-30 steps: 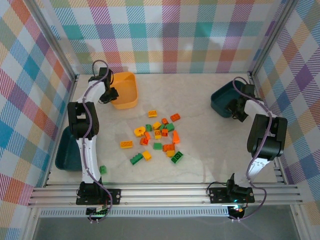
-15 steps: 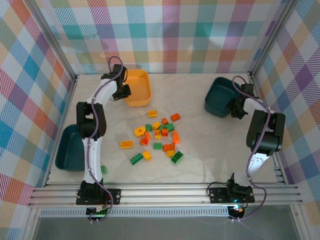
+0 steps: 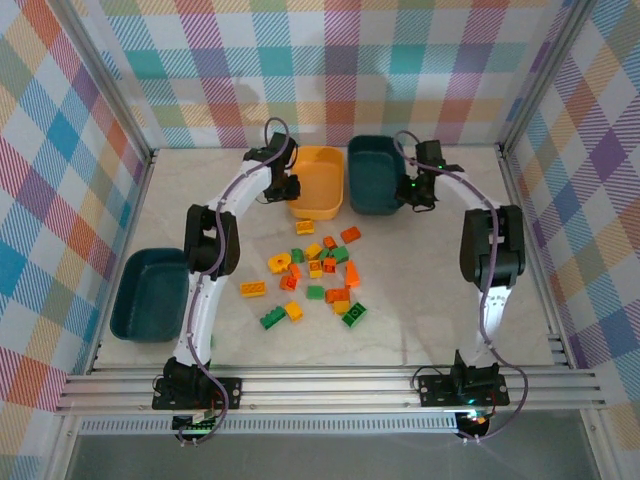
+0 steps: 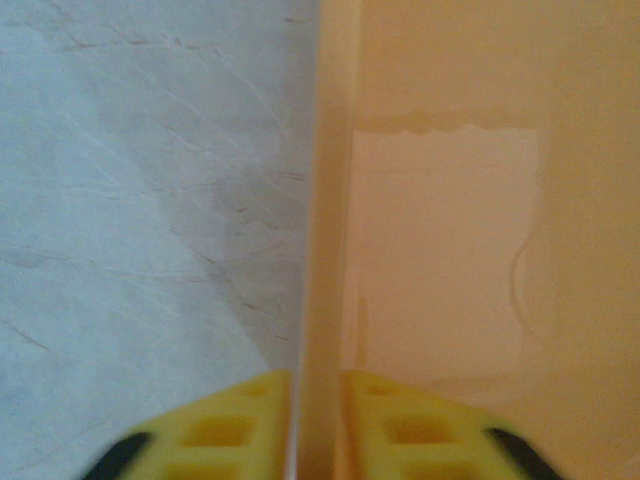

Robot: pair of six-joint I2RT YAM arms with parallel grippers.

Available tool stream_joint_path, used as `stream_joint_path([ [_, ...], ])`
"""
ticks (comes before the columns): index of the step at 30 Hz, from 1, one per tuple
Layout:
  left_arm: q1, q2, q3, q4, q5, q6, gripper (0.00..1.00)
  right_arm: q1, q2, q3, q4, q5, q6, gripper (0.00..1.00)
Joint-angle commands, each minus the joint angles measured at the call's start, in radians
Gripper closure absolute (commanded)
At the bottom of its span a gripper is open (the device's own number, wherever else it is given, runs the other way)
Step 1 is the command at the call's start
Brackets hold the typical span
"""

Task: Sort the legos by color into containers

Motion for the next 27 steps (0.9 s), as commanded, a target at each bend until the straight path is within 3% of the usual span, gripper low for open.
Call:
stream_joint_path([
  [1, 0.013, -0.028, 0.017, -0.063, -0.028, 0.010, 0.60, 0.001, 0.042, 0.057, -0.063, 0.024, -0.049, 1.00],
  [4, 0.015, -0.106, -0.039, -0.064, -0.077, -0.003, 0.41, 0.006, 0.064, 0.085, -0.088, 0.032, -0.052, 0.94],
  [6, 0.019, -0.197, -0.124, -0.048, -0.105, -0.027, 0.37, 0.008, 0.057, 0.074, -0.080, 0.033, -0.041, 0.83],
  [8, 0.024, -0.306, -0.234, -0.029, -0.146, -0.063, 0.28, 0.008, 0.048, 0.065, -0.077, 0.036, -0.041, 0.78],
  [11, 0.028, -0.504, -0.454, 0.004, -0.279, -0.152, 0.05, 0.008, 0.029, 0.047, -0.070, 0.025, -0.042, 0.63],
  [12, 0.033, -0.560, -0.516, -0.006, -0.336, -0.193, 0.02, 0.008, 0.023, 0.042, -0.071, 0.020, -0.040, 0.58],
  [16, 0.095, -0.798, -0.828, -0.027, -0.418, -0.406, 0.01, 0.008, -0.024, -0.004, -0.067, 0.023, -0.019, 0.48],
  [20, 0.179, -1.012, -1.147, 0.089, -0.344, -0.455, 0.01, 0.008, -0.100, -0.073, -0.050, 0.017, 0.004, 0.37],
  [22, 0.210, -1.027, -1.206, 0.075, -0.319, -0.452, 0.02, 0.008, -0.141, -0.114, -0.047, 0.019, 0.012, 0.35],
  [27, 0.238, -1.081, -1.289, 0.073, -0.380, -0.453, 0.07, 0.008, -0.260, -0.268, 0.003, -0.004, 0.036, 0.33],
])
